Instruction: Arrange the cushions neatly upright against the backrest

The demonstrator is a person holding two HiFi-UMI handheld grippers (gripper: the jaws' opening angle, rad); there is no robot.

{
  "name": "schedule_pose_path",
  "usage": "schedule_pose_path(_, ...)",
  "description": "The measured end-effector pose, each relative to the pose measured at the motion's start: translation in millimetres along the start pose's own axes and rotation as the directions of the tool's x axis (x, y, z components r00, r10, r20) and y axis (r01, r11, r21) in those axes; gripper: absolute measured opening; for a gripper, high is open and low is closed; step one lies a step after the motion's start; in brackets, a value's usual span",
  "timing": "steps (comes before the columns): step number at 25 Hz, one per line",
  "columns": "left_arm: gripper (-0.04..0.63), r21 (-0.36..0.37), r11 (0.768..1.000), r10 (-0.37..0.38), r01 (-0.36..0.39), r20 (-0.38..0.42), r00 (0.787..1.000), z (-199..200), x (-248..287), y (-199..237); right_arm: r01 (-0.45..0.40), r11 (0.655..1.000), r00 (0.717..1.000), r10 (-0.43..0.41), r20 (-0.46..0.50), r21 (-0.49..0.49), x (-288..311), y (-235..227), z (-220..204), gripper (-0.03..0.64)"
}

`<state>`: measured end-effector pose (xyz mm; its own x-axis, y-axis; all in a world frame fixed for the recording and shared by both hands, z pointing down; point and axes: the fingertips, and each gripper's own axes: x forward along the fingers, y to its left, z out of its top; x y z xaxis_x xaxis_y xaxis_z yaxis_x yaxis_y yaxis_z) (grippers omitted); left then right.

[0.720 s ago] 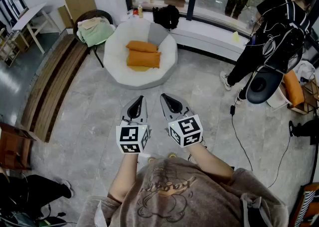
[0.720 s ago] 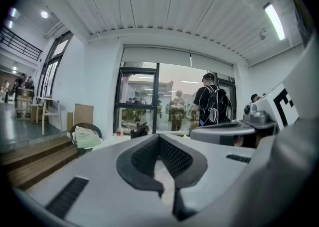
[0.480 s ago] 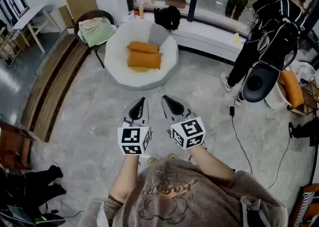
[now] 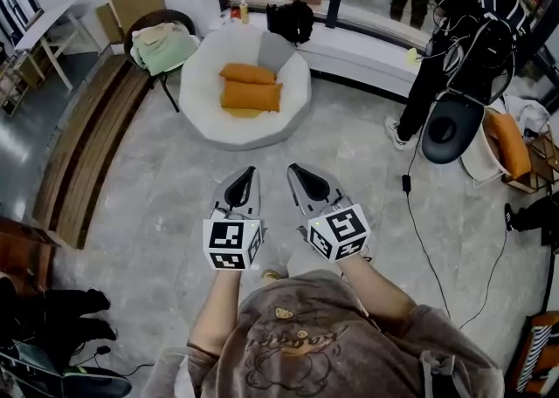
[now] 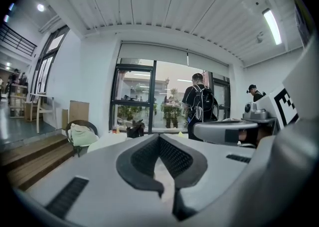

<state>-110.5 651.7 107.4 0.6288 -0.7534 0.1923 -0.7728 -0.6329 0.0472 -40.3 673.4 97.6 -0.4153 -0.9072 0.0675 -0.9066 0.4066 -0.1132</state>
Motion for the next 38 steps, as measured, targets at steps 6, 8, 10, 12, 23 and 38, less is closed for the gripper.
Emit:
schedule_pose_path(6,0.005,-0.007,1.0,-0.001,0.001,-0.006,1.0,-0.8,13.1,11.2,0.033,0.999,0.999,-0.033,-0.004,0.012,6.2,-17.6,-4.0,0.018)
schedule_pose_path(8,0.005,-0.007,1.0,-0.004,0.004,-0.005,1.0,-0.7,22.8,13.8,0.04,0.999,0.999,-0.04,-0.002,0.016,13.0,-26.8,-4.8,0.018)
schedule_pose_path(10,0.005,-0.007,1.0,-0.007,0.007,-0.008,1.0,-0.8,33.9,16.8,0.045,0.999,0.999,-0.045,-0.003,0.019,21.8,-35.8,-5.9,0.018)
schedule_pose_path(12,0.005,-0.004,1.0,-0.012,0.012,-0.008,1.0,1.3,45.7,18.6,0.048,0.999,0.999,-0.048,-0.003,0.019,30.5,-45.3,-5.6,0.018)
schedule_pose_path(23,0.005,-0.011,1.0,-0.021,0.021,-0.028,0.999,6.0,111.1,46.2,0.043,0.999,0.999,-0.043,-0.019,0.025,92.5,-87.4,-6.5,0.018)
schedule_pose_path(38,0.005,-0.034,0.999,0.021,-0.022,-0.032,0.999,30.7,206.7,81.4,0.005,1.0,1.0,-0.005,-0.023,0.025,157.7,-166.3,10.8,0.018)
